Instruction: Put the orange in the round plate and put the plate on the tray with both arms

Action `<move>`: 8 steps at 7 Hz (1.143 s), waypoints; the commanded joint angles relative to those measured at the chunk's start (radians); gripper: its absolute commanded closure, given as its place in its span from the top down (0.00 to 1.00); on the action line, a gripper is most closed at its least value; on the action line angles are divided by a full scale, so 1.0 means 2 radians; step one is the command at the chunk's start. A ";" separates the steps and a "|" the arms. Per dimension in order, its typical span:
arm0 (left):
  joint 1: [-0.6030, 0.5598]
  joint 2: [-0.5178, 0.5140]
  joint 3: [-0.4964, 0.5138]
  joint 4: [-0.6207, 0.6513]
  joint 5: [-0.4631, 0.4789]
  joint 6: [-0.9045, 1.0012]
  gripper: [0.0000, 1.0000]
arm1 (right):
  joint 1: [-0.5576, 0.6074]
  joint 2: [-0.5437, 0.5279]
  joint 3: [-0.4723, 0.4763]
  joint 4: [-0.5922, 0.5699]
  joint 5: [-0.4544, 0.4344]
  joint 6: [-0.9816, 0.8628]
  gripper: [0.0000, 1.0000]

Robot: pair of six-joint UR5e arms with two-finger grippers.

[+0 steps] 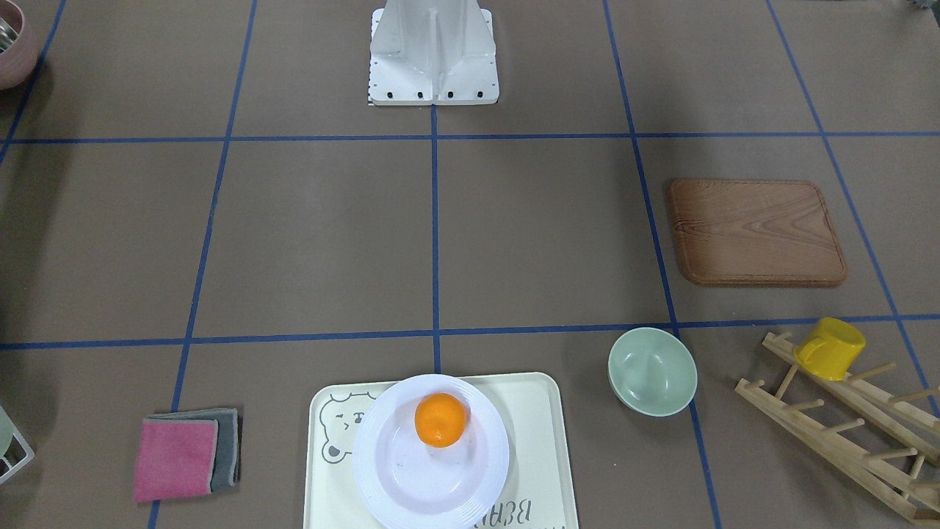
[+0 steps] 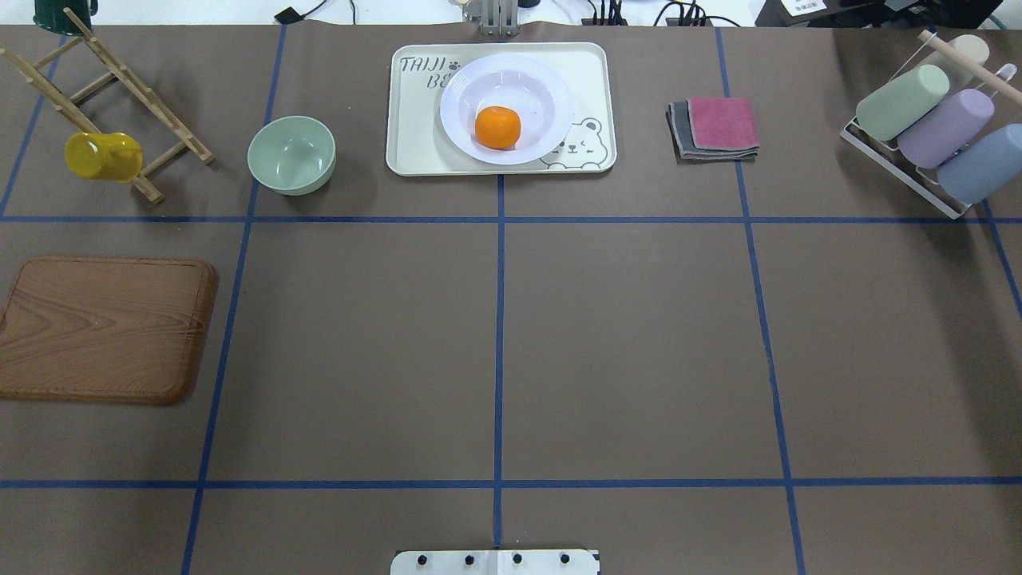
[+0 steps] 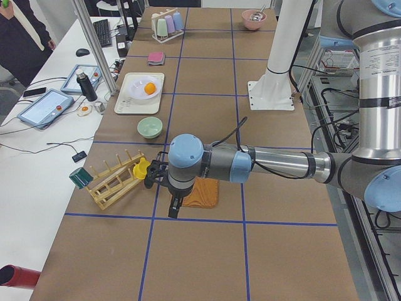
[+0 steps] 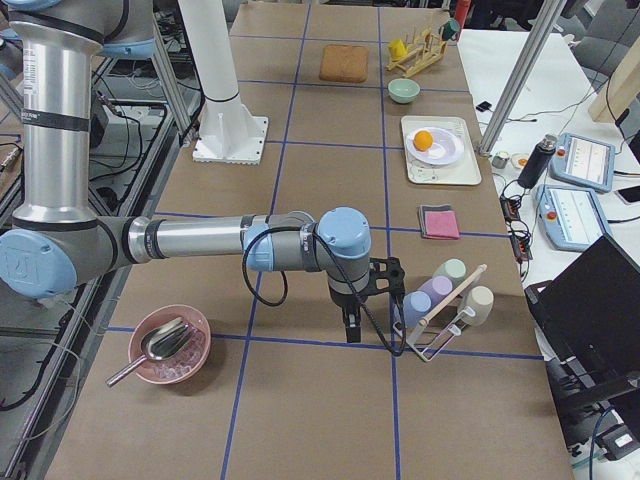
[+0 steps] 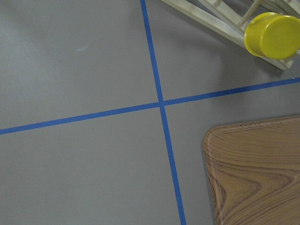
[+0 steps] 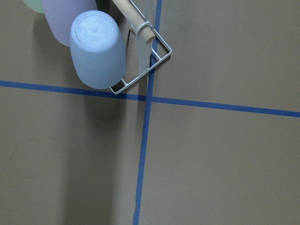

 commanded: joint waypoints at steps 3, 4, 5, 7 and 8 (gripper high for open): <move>0.000 0.008 -0.003 0.000 0.000 0.000 0.99 | 0.000 -0.001 -0.001 -0.001 -0.002 0.001 1.00; 0.000 0.009 -0.004 0.000 0.000 0.000 0.99 | 0.000 -0.001 -0.001 -0.001 -0.003 0.001 1.00; 0.000 0.009 -0.004 0.000 0.000 0.000 0.99 | 0.000 -0.001 -0.001 -0.001 -0.004 0.001 1.00; 0.000 0.009 -0.004 0.000 0.000 0.000 0.99 | 0.000 0.000 -0.001 0.000 -0.003 0.002 1.00; 0.000 0.009 -0.004 0.000 0.000 0.000 0.99 | 0.000 0.000 -0.001 0.000 -0.004 0.002 1.00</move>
